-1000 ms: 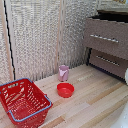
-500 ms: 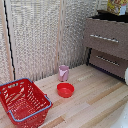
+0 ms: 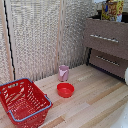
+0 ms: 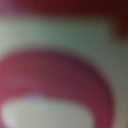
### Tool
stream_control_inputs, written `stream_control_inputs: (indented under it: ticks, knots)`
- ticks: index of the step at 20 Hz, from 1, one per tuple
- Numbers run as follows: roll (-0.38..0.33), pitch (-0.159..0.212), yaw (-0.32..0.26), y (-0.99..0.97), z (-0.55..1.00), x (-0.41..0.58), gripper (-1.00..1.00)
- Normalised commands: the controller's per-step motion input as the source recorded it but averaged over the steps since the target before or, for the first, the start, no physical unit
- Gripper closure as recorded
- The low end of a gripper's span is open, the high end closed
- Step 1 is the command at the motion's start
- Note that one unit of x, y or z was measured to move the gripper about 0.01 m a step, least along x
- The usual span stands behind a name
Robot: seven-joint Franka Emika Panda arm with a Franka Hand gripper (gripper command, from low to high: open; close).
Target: Shift your gripper thoughtfully near the cereal snack bar. Tenderly grip the snack bar with your precision device. Carefully hover the precision device above the first drawer installation and invite the snack bar to descend into the first drawer installation.
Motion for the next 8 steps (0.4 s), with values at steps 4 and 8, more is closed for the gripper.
stream_control_inputs:
  ticks: [4, 8]
  knots:
    - [-0.013, 0.034, -0.028, 0.13, 0.54, 0.251, -1.00]
    - [-0.012, 0.055, -0.065, 0.19, 0.66, 0.368, -1.00]
